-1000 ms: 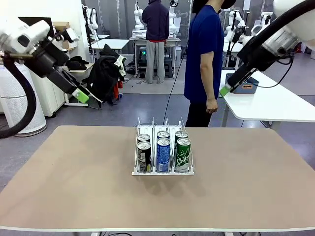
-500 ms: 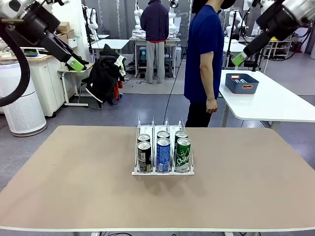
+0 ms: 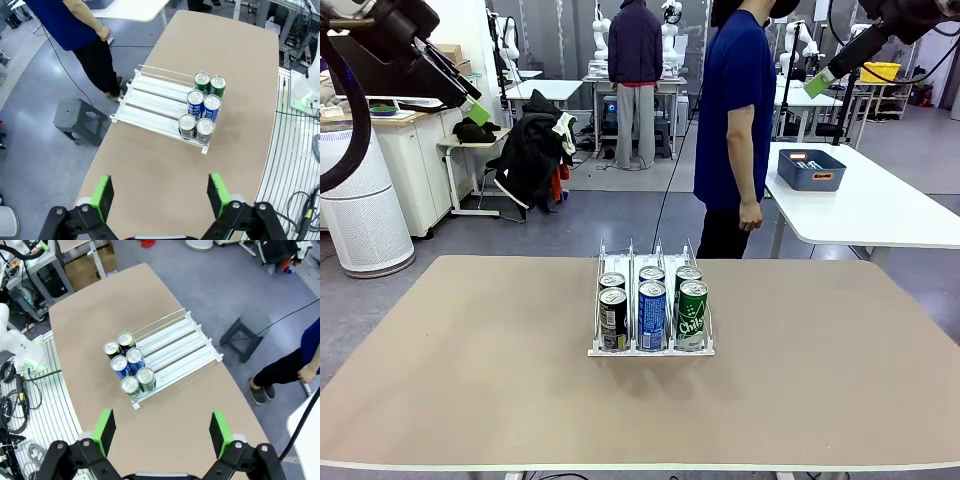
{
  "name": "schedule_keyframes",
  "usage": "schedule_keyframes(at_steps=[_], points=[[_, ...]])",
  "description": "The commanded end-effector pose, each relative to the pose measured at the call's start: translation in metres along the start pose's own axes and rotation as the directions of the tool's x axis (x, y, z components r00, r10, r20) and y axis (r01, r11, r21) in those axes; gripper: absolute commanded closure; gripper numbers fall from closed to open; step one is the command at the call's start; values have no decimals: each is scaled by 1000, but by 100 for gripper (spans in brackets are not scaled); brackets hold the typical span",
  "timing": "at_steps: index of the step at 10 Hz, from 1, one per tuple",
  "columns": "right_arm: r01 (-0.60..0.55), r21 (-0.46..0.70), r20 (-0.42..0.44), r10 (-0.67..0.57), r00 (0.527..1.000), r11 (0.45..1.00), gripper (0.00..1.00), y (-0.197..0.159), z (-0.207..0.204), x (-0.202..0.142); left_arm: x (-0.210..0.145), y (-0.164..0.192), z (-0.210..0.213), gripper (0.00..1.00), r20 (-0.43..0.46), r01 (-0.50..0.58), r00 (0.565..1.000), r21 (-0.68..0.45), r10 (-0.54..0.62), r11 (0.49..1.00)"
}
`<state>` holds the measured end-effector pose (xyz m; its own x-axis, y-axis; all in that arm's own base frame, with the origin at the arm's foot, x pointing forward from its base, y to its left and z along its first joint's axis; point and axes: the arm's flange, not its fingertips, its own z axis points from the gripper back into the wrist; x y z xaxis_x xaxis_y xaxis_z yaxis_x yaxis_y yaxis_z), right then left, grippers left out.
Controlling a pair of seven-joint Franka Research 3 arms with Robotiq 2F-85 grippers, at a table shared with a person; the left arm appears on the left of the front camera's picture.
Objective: Fill the beverage cans into the dispenser.
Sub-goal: Pick up the Ionic drink handed by the human.
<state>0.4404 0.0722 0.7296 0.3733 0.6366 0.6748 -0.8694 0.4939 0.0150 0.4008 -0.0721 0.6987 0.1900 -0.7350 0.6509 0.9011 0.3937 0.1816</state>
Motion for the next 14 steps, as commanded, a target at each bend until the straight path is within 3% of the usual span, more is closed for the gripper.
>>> schedule_keyframes(at_steps=[1,2,6,8,11,14], points=[[-2,-85,-11,1,1000,996,0,5,-8,-4,-6,-8,-11,0,-13,-6,1000,-49,6,999],[0,0,0,0,1000,1000,0,0,0,0,0,0,0,0,0,0,1000,0,0,1000],[0,0,0,0,1000,1000,0,0,0,0,0,-1,-2,0,1,2,1000,-9,-2,1000],[18,-33,-27,-18,999,999,0,3,4,3,16,-5,6,0,-29,-81,996,22,82,996],[88,1,-34,-88,996,996,0,11,20,7,35,-16,20,0,-23,-112,993,25,113,993],[109,-69,-32,-112,993,992,0,25,38,15,46,-15,29,0,-19,-130,991,4,130,992]])
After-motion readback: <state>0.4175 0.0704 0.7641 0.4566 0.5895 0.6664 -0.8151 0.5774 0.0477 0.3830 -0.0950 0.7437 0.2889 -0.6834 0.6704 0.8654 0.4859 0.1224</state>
